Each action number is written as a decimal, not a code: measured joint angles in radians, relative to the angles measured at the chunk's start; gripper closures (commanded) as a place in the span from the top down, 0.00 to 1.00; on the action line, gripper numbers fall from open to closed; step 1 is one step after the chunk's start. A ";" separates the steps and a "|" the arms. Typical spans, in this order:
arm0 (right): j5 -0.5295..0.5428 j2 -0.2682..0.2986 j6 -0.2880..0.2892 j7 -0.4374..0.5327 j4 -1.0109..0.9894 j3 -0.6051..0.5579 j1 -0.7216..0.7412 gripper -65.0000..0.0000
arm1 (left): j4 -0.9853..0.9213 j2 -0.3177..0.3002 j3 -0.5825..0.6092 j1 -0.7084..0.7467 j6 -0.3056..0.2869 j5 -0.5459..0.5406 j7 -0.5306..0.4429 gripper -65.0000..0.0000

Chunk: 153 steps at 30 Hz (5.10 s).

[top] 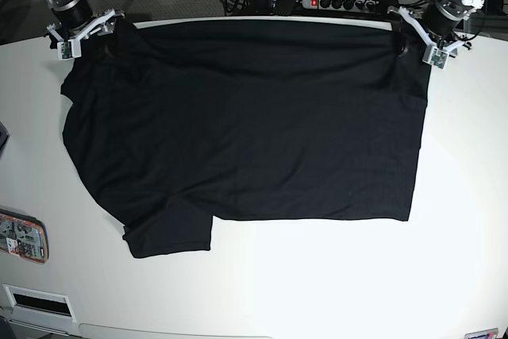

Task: Fold the T-shirt properly
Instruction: 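Open both grippers and release the shirt edge, then move the right gripper along the shirt side and grasp the hem corner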

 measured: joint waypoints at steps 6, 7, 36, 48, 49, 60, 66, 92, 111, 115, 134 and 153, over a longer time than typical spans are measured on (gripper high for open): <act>-0.001 -0.001 -0.008 -0.087 0.051 -0.002 -0.002 0.66 | 0.000 0.002 -0.007 -0.026 -0.018 -0.009 0.055 0.49; -0.001 -0.002 -0.008 -0.090 0.054 -0.002 -0.002 0.66 | 0.000 0.004 -0.013 -0.045 -0.031 -0.018 0.100 0.49; -0.142 -0.016 -0.008 -0.410 0.362 -0.032 0.039 0.67 | 0.256 0.103 -0.108 -0.037 0.089 0.205 0.469 0.49; -0.141 -0.014 -0.008 -0.403 0.375 -0.031 0.002 0.67 | 0.296 0.101 -0.114 -0.060 0.085 0.210 0.480 0.49; -0.142 -0.014 -0.007 -0.406 0.375 -0.029 -0.014 0.67 | 0.318 0.100 -0.114 -0.060 0.085 0.209 0.480 0.49; -0.146 -0.019 -0.005 -0.424 0.384 -0.026 0.046 0.66 | 0.418 0.103 -0.158 -0.120 0.087 0.213 0.585 0.49; -0.142 -0.016 -0.006 -0.412 0.388 -0.034 0.200 0.66 | 0.422 0.101 -0.233 -0.247 0.092 0.204 0.569 0.49; -0.144 0.011 -0.008 -0.764 0.301 -0.365 0.905 0.66 | 0.404 0.102 -0.259 -0.536 0.081 0.208 0.584 0.49; -0.298 -0.181 -0.269 -0.667 -0.406 -0.362 1.098 0.66 | 0.404 0.105 -0.217 -0.493 0.081 0.206 0.587 0.49; -0.296 -0.232 -0.317 -0.643 -0.403 -0.336 1.143 0.66 | 0.404 0.103 -0.204 -0.494 0.082 0.208 0.588 0.49; -0.298 -0.305 -0.414 -0.484 -0.597 -0.086 1.243 0.66 | 0.327 0.103 -0.189 -0.496 0.082 0.209 0.581 0.49; -0.167 -0.296 -0.458 -0.410 -0.629 -0.088 1.283 0.66 | 0.325 0.103 -0.189 -0.496 0.082 0.211 0.581 0.49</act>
